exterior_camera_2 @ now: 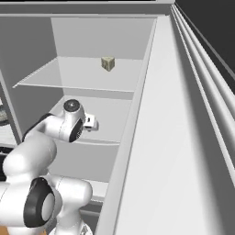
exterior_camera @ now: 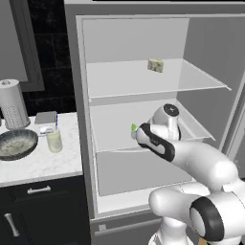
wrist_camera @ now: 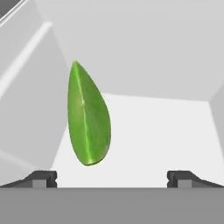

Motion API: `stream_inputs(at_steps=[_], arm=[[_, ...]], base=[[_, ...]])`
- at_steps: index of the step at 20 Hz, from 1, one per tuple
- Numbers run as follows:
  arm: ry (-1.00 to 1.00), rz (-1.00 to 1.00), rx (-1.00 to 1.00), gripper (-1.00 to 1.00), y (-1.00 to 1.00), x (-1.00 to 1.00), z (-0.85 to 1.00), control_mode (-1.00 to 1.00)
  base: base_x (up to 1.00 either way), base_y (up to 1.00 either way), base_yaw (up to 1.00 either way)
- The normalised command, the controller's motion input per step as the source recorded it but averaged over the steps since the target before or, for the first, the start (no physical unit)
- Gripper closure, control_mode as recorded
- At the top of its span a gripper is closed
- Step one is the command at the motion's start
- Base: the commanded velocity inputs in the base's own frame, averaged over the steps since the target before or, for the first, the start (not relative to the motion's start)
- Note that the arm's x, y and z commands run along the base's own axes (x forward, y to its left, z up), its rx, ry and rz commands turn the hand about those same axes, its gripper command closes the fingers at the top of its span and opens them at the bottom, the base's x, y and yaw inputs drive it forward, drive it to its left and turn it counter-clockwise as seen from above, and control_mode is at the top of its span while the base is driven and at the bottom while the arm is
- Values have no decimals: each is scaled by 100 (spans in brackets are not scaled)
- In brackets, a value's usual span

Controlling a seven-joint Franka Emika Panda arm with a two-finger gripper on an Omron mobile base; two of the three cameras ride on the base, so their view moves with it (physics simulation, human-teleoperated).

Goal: Grab a lemon wedge from the fridge and one ice cube from the ice bowl, and put them in the glass of lemonade.

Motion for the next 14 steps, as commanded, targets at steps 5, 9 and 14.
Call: stream_inputs(at_steps=[5,9,14], arm=[[0,0,0,-100,1,46,-13,-100],[0,9,-1,-100,9,25,-28,-100],[0,15,-3,-100,12,17,-29,-100]], base=[[0,0,0],[0,0,0],[0,0,0]])
